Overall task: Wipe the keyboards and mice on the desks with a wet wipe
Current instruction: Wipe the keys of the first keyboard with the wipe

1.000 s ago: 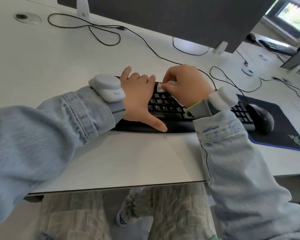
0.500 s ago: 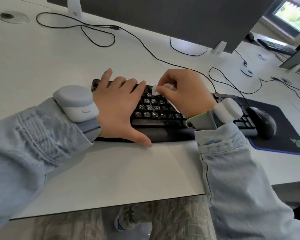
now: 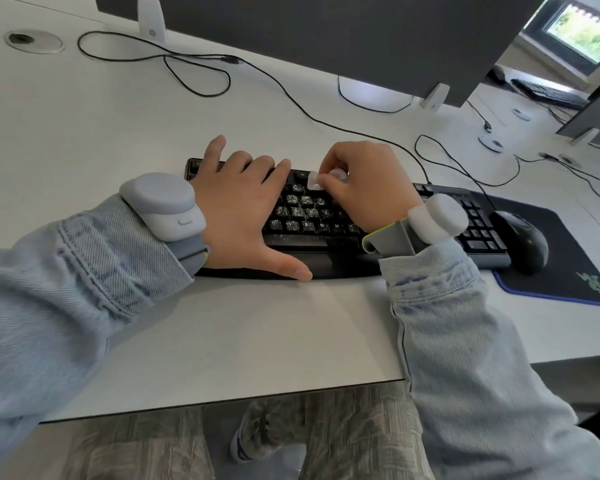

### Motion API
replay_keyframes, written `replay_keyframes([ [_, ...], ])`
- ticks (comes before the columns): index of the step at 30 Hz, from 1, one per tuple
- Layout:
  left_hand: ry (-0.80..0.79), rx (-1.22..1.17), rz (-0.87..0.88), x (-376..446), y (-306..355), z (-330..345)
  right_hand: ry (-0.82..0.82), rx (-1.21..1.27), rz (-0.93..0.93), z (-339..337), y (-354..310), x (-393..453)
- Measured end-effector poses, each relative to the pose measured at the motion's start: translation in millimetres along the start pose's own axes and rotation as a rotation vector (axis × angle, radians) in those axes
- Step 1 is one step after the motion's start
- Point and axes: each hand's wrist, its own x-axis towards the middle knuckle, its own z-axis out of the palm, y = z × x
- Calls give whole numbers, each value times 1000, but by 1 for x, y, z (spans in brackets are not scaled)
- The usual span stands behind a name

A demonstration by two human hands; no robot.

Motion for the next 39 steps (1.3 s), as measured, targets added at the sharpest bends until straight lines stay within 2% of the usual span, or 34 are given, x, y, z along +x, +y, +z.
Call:
replay_keyframes([
  [5, 8, 8, 0, 0, -1, -1, 70, 56, 19, -8, 1, -5],
  [17, 13, 12, -1, 0, 0, 1, -60, 58, 63, -14, 11, -30],
  [22, 4, 2, 0, -1, 1, 2, 12, 8, 76, -10, 12, -28],
  [27, 20, 2, 1, 0, 1, 5, -28, 56, 54, -9, 7, -29],
  [32, 28, 14, 1, 1, 2, 6, 44, 24, 114, -9, 13, -29],
  [39, 13, 10, -2, 0, 1, 5, 12, 80, 87, -4, 6, -33],
])
